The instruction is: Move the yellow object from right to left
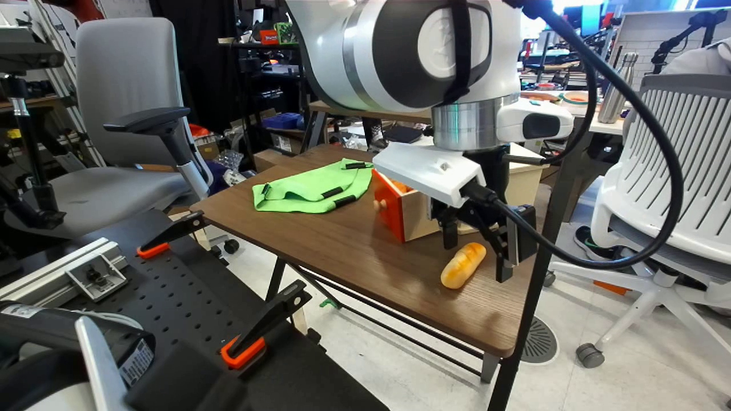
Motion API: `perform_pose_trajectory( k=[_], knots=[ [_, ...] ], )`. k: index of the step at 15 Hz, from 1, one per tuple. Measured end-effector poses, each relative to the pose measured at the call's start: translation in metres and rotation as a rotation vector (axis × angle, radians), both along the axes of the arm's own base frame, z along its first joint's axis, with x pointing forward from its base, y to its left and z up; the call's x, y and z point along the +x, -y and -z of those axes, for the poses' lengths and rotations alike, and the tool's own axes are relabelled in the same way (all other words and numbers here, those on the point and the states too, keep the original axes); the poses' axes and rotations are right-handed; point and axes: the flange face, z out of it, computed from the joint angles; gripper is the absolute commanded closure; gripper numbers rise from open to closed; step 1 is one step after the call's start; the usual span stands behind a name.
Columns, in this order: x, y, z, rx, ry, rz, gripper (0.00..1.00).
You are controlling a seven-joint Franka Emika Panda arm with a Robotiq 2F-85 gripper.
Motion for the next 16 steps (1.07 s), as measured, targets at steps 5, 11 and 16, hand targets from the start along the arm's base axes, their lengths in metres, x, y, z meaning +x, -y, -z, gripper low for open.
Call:
perform_pose_trajectory(
  k=[5, 11, 16],
  knots=[
    [0.003, -0.004, 0.014, 0.009, 0.0, 0.004, 0.5],
    [0.009, 0.0, 0.009, 0.025, 0.026, 0.024, 0.88],
    [0.011, 0.015, -0.02, 0.065, 0.087, 0.046, 0.88]
  ],
)
